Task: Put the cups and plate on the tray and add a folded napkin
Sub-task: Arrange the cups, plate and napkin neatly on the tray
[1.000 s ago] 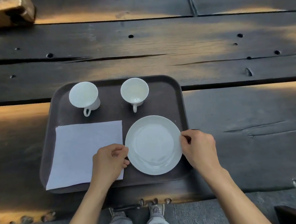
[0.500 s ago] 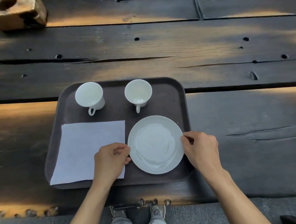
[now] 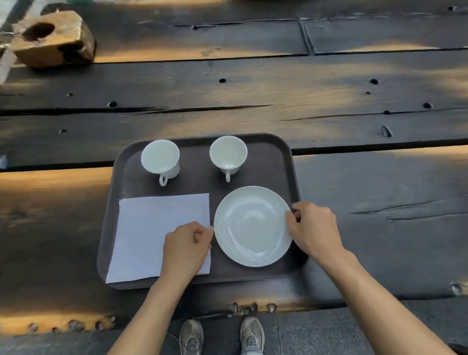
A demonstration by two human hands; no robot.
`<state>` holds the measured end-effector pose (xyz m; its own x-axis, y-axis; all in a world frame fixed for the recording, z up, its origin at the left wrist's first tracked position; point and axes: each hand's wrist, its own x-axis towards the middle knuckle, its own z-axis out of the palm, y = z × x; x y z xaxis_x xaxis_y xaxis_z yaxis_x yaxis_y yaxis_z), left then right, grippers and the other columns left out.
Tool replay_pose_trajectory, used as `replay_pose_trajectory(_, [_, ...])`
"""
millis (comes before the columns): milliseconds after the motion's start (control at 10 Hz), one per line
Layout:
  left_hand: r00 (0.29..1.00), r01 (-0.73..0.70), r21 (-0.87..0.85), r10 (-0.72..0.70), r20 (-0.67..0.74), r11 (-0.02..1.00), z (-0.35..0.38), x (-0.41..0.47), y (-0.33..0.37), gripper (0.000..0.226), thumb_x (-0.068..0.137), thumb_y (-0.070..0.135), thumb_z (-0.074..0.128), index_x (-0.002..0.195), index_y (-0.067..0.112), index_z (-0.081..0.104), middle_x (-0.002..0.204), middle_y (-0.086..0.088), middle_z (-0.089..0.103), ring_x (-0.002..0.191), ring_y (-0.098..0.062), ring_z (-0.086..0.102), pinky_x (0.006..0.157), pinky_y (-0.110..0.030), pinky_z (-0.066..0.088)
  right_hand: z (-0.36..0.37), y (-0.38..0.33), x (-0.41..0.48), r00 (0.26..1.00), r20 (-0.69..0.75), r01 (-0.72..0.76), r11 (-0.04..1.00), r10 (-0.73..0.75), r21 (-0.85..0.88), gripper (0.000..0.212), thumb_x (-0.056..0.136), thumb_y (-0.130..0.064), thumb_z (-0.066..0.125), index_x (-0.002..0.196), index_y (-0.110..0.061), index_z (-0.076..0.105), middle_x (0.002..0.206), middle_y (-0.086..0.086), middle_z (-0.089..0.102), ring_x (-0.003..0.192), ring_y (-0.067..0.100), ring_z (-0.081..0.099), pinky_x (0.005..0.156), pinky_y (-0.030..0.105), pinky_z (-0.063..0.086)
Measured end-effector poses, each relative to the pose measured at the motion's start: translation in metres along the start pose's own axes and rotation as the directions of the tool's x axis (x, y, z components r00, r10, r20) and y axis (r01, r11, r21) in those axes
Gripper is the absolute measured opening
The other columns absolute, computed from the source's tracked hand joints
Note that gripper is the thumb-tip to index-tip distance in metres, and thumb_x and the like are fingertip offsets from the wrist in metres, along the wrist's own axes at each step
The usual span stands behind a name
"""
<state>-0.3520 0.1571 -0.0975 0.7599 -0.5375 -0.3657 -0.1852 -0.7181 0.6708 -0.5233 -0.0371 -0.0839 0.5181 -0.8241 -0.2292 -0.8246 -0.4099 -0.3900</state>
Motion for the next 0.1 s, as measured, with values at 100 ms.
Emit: replay_pose_trajectory(100, [0.992, -0.110, 0.120, 0.117, -0.052, 0.987, -0.0308, -0.0050, 0.0161, 0.040, 0.099, 0.046, 0.055, 0.066, 0.023, 0.061, 0.060, 0.005, 0.066, 0.065, -0.015, 0.062, 0.059, -0.026, 0.044, -0.0209, -0.0233, -0.0056, 0.998, -0.055, 0.026, 1.000, -0.026, -0.001, 0.039, 0.099, -0.036, 0.054, 0.128, -0.010, 0.062, 0.114, 0.013, 0.071, 0.105, 0.039, 0.062, 0.087, 0.042, 0.049])
